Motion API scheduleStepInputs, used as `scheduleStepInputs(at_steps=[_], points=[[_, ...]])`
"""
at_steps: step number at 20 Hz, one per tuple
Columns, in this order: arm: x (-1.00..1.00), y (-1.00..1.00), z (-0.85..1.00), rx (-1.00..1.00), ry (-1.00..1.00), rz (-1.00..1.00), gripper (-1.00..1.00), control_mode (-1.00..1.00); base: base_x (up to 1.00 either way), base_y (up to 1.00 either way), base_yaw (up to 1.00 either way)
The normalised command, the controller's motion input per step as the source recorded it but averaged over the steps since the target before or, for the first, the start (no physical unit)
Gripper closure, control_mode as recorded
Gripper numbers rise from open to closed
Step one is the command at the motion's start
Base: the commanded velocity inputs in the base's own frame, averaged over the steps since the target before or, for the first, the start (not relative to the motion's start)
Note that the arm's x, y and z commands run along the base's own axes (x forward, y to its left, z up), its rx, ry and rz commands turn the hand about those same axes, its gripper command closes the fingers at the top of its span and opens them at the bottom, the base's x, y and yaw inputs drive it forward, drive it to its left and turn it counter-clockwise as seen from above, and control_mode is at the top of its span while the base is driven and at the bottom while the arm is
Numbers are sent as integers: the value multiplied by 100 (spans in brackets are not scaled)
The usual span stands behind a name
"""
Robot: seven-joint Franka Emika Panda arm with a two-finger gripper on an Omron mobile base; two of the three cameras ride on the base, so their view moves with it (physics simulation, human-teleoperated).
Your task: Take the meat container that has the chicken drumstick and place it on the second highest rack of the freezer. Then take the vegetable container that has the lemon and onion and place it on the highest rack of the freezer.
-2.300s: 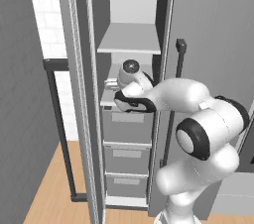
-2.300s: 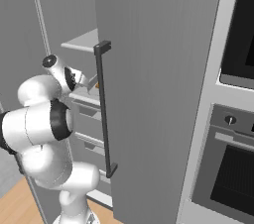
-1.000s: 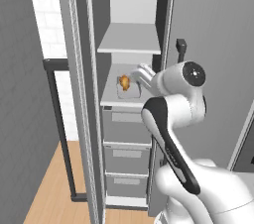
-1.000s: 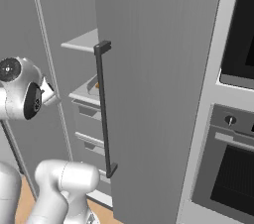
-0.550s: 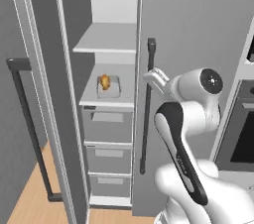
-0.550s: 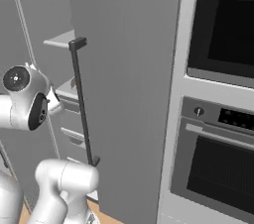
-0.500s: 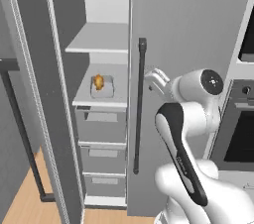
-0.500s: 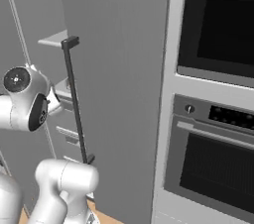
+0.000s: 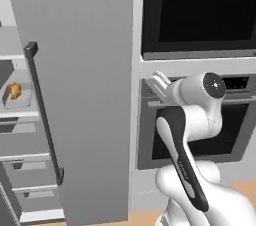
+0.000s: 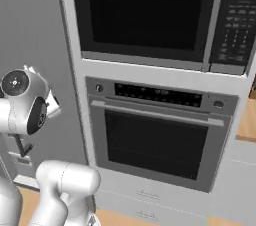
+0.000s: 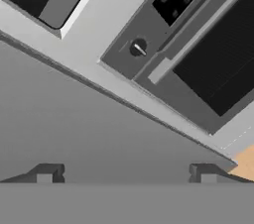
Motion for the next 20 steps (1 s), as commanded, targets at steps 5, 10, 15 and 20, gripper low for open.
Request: scheduleStepInputs(at_steps=[5, 10, 15, 20], points=[[0, 0, 0, 0, 0, 0, -100, 100, -5, -100, -42], [0, 0, 0, 0, 0, 0, -100, 100, 3, -100, -36], [0, 0, 0, 0, 0, 0, -100, 100, 30, -100, -29], [0, 0, 0, 0, 0, 0, -100, 100, 63, -100, -22]])
